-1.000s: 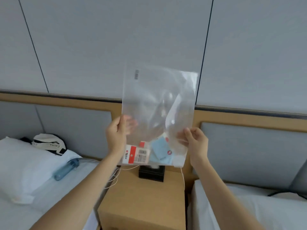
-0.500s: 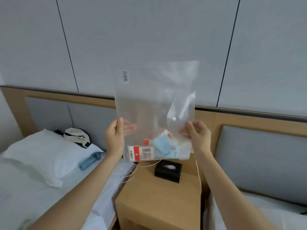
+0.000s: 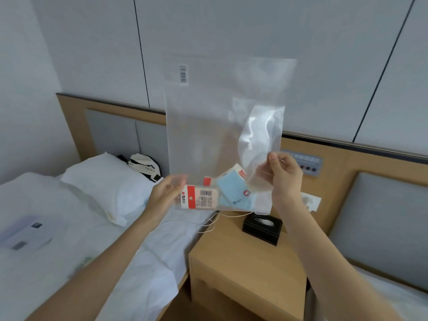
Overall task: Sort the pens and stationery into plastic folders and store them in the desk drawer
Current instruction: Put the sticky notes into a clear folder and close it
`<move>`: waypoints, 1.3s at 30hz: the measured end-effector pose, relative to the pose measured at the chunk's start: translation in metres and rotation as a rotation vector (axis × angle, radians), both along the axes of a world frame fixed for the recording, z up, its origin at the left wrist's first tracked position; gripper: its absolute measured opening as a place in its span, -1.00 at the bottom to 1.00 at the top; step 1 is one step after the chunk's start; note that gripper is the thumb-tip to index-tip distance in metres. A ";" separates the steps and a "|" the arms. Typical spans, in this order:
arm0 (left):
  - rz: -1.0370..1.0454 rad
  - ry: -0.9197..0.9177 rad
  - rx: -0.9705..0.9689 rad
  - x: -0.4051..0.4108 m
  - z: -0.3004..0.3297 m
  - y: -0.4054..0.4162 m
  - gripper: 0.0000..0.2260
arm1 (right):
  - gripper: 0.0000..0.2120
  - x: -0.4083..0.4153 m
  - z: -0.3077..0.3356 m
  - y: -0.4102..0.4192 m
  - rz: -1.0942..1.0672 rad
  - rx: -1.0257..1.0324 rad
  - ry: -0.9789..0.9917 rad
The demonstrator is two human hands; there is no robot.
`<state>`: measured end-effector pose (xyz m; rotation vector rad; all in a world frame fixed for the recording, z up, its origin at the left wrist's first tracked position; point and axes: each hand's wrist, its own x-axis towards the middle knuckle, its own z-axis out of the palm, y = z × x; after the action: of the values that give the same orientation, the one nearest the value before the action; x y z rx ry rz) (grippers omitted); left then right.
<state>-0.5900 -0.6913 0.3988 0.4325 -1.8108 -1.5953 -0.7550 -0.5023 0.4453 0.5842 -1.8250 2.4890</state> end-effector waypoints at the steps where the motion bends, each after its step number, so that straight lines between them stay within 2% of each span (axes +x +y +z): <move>1: -0.013 -0.035 -0.004 0.004 -0.008 -0.009 -0.81 | -0.90 0.003 0.001 -0.008 0.012 0.000 0.001; 6: 0.117 0.004 0.080 0.020 -0.029 -0.061 -0.76 | -0.89 0.014 -0.004 -0.057 0.228 0.079 0.029; 8: 0.141 0.010 0.101 0.029 -0.034 -0.086 -0.79 | -0.75 0.018 -0.016 -0.081 0.352 0.191 0.018; 9: 0.145 0.009 0.100 0.035 -0.037 -0.099 -0.81 | -0.75 0.021 -0.023 -0.094 0.413 0.248 0.004; 12: 0.162 -0.010 0.083 0.057 -0.047 -0.142 -0.84 | -0.94 0.033 -0.047 -0.134 0.550 0.343 -0.067; 14: 0.173 -0.025 0.085 0.075 -0.055 -0.171 -0.85 | -0.93 0.043 -0.065 -0.166 0.556 0.391 -0.102; 19: 0.268 -0.086 0.136 0.131 -0.081 -0.227 -0.85 | -0.85 0.078 -0.102 -0.254 0.612 0.366 -0.148; 23: 0.354 -0.134 0.152 0.187 -0.102 -0.261 -0.86 | -0.89 0.115 -0.121 -0.315 0.738 0.354 -0.125; 32: 0.467 -0.204 0.290 0.284 -0.126 -0.281 -0.82 | -0.87 0.165 -0.163 -0.407 1.012 0.457 -0.107; 35: 0.432 -0.330 0.290 0.295 -0.122 -0.278 -0.59 | -0.87 0.170 -0.169 -0.425 1.126 0.498 -0.055; 39: 0.386 -0.395 0.285 0.292 -0.118 -0.270 -0.53 | -0.87 0.161 -0.170 -0.445 1.266 0.524 -0.047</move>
<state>-0.2977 -0.9609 0.2804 1.2245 -1.6361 -1.5663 -0.5935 -0.9471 0.2749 2.3148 -2.6436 2.3670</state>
